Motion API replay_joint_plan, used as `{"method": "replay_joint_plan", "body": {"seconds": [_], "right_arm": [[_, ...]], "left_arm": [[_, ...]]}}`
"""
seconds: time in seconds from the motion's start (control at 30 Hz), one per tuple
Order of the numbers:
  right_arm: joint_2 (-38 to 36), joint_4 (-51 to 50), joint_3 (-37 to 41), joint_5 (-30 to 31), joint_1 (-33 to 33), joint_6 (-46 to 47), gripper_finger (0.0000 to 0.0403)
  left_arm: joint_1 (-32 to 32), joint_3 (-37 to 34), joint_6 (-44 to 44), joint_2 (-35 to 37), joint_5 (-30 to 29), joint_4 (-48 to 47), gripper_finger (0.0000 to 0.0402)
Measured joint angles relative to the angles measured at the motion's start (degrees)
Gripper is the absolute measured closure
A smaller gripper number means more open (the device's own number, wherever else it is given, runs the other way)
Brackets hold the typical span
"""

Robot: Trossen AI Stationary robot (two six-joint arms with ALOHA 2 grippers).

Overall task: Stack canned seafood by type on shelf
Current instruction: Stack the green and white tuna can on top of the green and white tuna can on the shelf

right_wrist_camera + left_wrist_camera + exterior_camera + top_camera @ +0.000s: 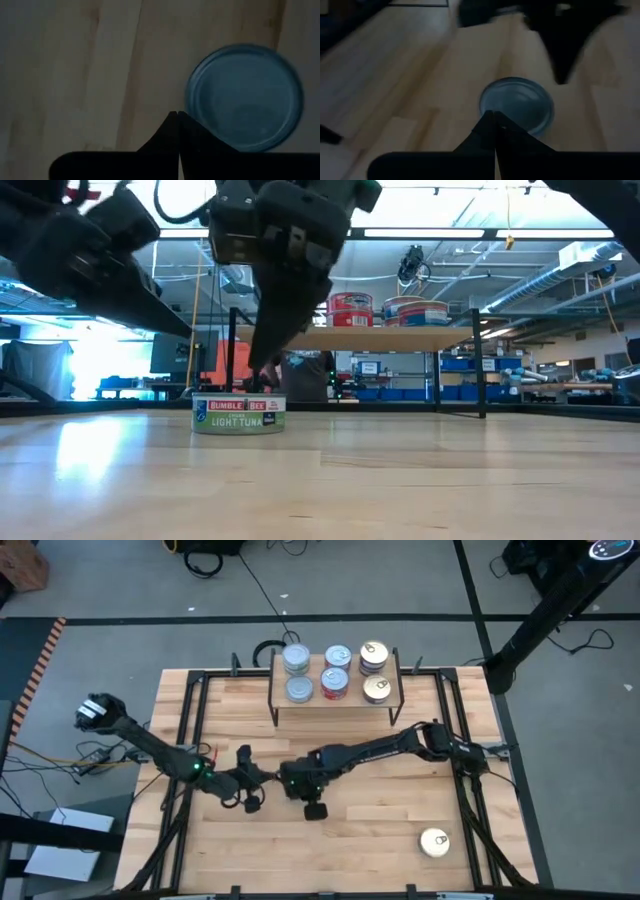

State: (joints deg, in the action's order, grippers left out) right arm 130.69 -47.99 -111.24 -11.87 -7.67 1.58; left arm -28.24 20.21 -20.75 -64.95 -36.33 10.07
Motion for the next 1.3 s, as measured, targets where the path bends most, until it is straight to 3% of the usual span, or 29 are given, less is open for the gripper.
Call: {"method": "replay_joint_plan", "body": {"seconds": [0.2, 0.3, 0.53, 0.73, 0.83, 1.03, 1.3], "right_arm": [[0.5, 5.0, 4.1, 8.2, -4.2, -1.6, 0.0399], [0.5, 8.7, 6.1, 12.0, -4.9, -0.9, 0.0399], [0.6, 14.2, 10.0, 12.5, -3.7, -0.1, 0.0399], [0.5, 15.7, 10.4, 13.1, -3.0, -0.2, 0.0399], [0.5, 15.9, 10.4, 13.9, -3.0, -0.2, 0.0399], [0.5, 16.0, 10.4, 14.1, -2.6, -0.1, 0.0399], [0.2, 14.9, 10.0, 16.1, -2.2, 0.3, 0.0399]], "left_arm": [[7.5, -4.5, 4.0, -2.2, 8.9, 10.4, 0.0401], [10.5, -7.0, 4.0, -3.0, 10.0, 14.7, 0.0401], [15.6, -9.2, 6.1, -7.1, 11.9, 21.2, 0.0401], [20.2, -9.2, 9.5, -13.1, 21.1, 29.6, 0.0401], [21.5, -9.2, 9.8, -15.5, 22.2, 31.1, 0.0401], [22.3, -9.2, 9.7, -20.6, 25.9, 37.0, 0.0401], [22.4, -9.2, 9.8, -26.6, 26.6, 43.9, 0.0401]]}}
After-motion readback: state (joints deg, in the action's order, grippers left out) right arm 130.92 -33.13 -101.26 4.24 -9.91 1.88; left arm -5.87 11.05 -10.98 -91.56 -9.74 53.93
